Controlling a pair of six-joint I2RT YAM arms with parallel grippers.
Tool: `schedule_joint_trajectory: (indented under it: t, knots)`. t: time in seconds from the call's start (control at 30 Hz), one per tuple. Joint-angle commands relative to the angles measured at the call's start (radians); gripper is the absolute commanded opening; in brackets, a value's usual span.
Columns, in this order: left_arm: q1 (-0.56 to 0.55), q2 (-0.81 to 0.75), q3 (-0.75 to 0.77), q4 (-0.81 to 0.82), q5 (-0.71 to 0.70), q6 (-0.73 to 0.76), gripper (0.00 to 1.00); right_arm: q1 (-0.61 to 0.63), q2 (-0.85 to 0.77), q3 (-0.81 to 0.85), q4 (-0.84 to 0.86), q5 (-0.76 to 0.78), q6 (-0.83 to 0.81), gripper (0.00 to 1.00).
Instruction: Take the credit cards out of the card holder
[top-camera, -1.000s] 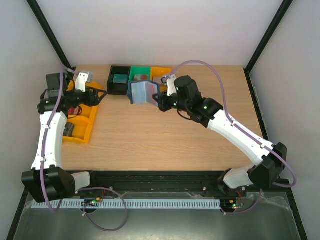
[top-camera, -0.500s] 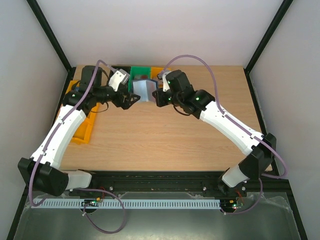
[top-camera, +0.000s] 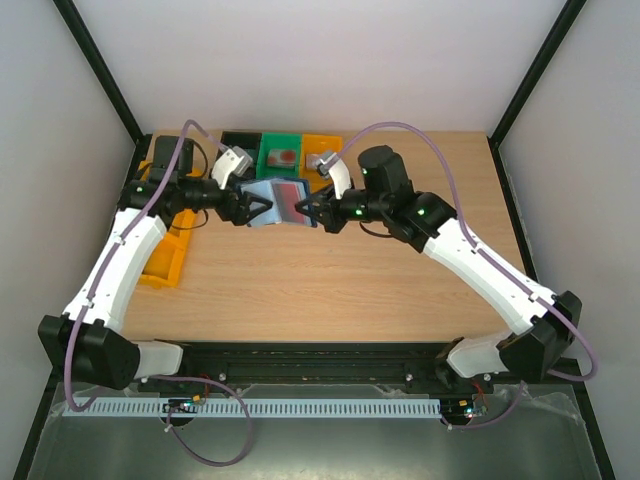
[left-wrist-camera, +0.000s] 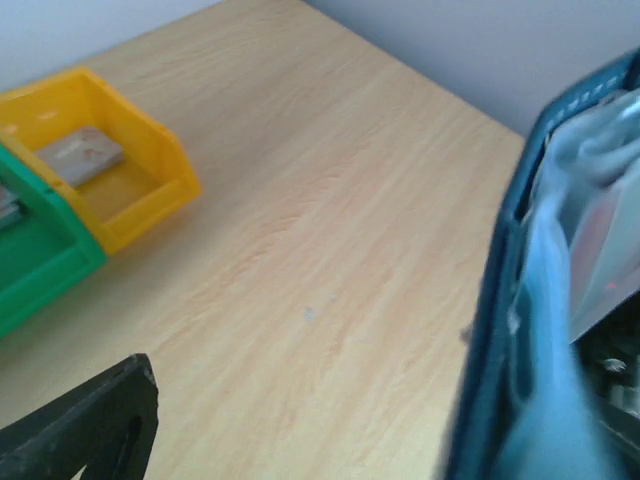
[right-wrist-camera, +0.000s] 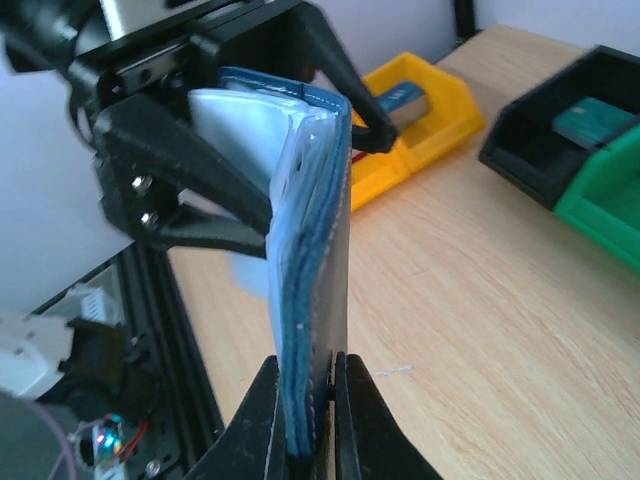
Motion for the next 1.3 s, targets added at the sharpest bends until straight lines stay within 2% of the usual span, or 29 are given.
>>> schedule_joint_trajectory:
  t: [0.0,0.03,0.07,0.13,0.17,0.2,0.33,0.37,0.63,0.83,0.93,1.03,1.2,1.27]
  knots:
    - [0.023,-0.025,0.060,-0.186,0.225,0.158,0.78,0.002,-0.068,-0.046,0.071,-0.156,-0.095,0.02]
    - [0.024,-0.028,0.066,-0.213,0.249,0.177,0.64,0.001,-0.083,-0.056,0.080,-0.157,-0.097,0.02]
    - [0.023,-0.033,0.068,-0.232,0.269,0.190,0.42,-0.003,-0.094,-0.066,0.093,-0.162,-0.095,0.02]
    - [0.023,-0.044,0.064,-0.247,0.295,0.180,0.09,-0.006,-0.111,-0.077,0.114,-0.173,-0.089,0.02]
    - [0.023,-0.049,0.065,-0.249,0.300,0.169,0.03,-0.007,-0.116,-0.077,0.116,-0.178,-0.088,0.02]
    - [0.022,-0.055,0.067,-0.246,0.300,0.154,0.02,-0.006,-0.119,-0.078,0.116,-0.181,-0.088,0.02]
    - [0.023,-0.076,0.095,-0.242,0.281,0.113,0.02,-0.008,-0.156,-0.103,0.127,-0.111,-0.085,0.39]
    - [0.023,-0.081,0.103,-0.243,0.273,0.105,0.02,-0.008,-0.169,-0.116,0.138,-0.090,-0.083,0.42]
    - [-0.004,-0.090,0.146,-0.234,0.216,0.042,0.02,-0.008,-0.193,-0.140,0.202,-0.025,-0.051,0.51]
    - [-0.036,-0.087,0.182,-0.162,-0.019,-0.195,0.02,-0.008,-0.229,-0.138,0.208,-0.007,-0.025,0.63]
    - [-0.072,-0.087,0.197,-0.158,-0.170,-0.244,0.02,-0.004,-0.267,-0.155,0.248,0.076,0.013,0.66]
    - [-0.094,-0.084,0.204,-0.161,-0.239,-0.262,0.02,0.061,-0.261,-0.152,0.291,0.225,0.071,0.68]
    - [-0.119,-0.075,0.220,-0.150,-0.288,-0.281,0.02,0.236,-0.152,-0.078,0.270,0.566,0.082,0.89]
    - [-0.130,-0.069,0.226,-0.151,-0.277,-0.283,0.02,0.264,-0.093,-0.033,0.242,0.629,0.076,0.99]
